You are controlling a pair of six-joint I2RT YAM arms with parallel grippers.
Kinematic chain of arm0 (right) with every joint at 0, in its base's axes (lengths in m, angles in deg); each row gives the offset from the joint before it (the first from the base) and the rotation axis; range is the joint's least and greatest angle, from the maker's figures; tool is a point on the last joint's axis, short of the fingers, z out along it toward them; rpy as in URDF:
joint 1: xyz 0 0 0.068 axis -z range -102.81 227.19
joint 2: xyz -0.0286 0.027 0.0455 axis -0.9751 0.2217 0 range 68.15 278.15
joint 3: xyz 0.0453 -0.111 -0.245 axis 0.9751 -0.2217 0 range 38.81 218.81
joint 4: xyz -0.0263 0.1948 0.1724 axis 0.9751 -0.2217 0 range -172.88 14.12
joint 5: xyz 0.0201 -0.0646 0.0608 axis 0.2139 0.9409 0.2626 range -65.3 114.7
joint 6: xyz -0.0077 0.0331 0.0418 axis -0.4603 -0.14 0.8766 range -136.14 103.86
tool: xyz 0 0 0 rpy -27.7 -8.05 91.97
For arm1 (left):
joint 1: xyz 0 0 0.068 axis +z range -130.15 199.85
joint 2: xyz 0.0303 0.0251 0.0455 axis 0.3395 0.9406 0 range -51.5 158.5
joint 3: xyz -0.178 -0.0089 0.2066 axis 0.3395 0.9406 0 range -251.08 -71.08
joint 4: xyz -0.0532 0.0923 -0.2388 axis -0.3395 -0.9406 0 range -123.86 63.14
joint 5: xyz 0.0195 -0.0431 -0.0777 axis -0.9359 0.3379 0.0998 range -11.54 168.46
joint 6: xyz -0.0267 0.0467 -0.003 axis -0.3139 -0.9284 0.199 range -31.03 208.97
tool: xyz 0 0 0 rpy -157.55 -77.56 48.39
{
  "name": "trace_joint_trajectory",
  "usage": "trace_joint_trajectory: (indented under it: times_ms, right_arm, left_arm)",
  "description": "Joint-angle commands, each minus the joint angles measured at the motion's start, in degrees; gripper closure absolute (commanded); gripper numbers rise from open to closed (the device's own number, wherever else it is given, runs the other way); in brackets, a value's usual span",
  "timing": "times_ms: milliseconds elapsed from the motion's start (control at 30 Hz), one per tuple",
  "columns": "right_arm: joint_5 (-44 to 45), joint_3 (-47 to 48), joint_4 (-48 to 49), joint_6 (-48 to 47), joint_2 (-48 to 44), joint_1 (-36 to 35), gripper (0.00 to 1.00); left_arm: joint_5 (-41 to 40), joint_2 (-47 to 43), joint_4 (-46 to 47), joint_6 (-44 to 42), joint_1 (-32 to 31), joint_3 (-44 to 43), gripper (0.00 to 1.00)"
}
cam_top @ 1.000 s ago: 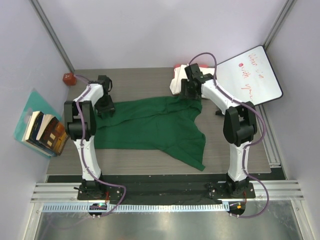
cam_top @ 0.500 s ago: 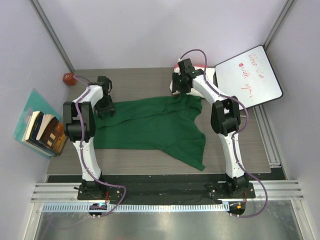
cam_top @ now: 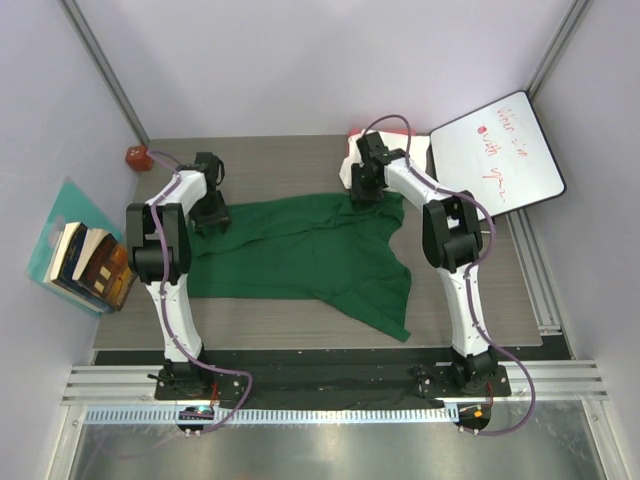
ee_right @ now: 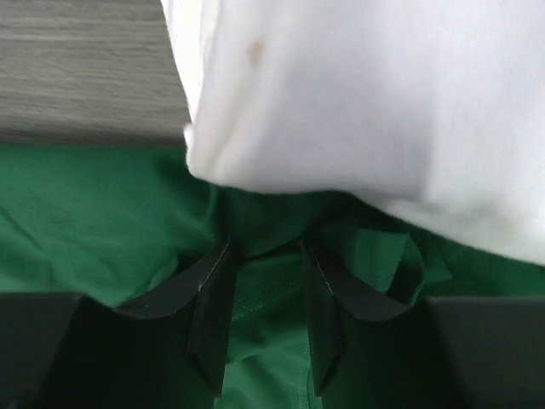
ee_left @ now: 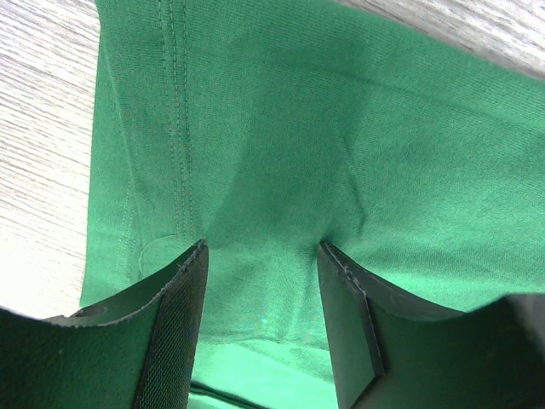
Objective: Fold and stack the t-shirts
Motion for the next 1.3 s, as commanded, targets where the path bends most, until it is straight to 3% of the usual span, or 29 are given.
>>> trace_joint_trajectory:
  times_ms: [0,200,500,800,967,1267]
  right_arm:
    - [0.8,-3.4,-1.3,-0.3,-7.3,0.1,0.57]
    - [3.1,-7.3,-0.4,0.0,-13.3,0.1,0.42]
    - [2.1,-6.3,-1.9,1.3,-15.4,0.1,0.41]
    - [-6.7,-10.1,4.5,13.1,-15.1,-0.2,0.37]
    - [-7.3,-9.3,6.7,18.5,-13.5,-0.7,0.36]
    - [-8.7,-7.7,5.8,18.0,-10.6,-1.7,0.39]
  left_arm:
    - [0.9,0.2,0.3,0.2,-0.7,0.7,0.44]
    - [1.0,0.6,0.3,0.2,-1.1,0.4,0.44]
    - [1.1,1.0,0.2,0.0,-1.2,0.1,0.45]
    - [1.0,1.6,-0.2,-0.2,-1.4,-0.4,0.45]
    - [0.9,1.5,-0.2,-0.5,-1.8,-0.4,0.46]
    - [1.0,1.5,-0.4,-0.6,-2.0,-0.5,0.46]
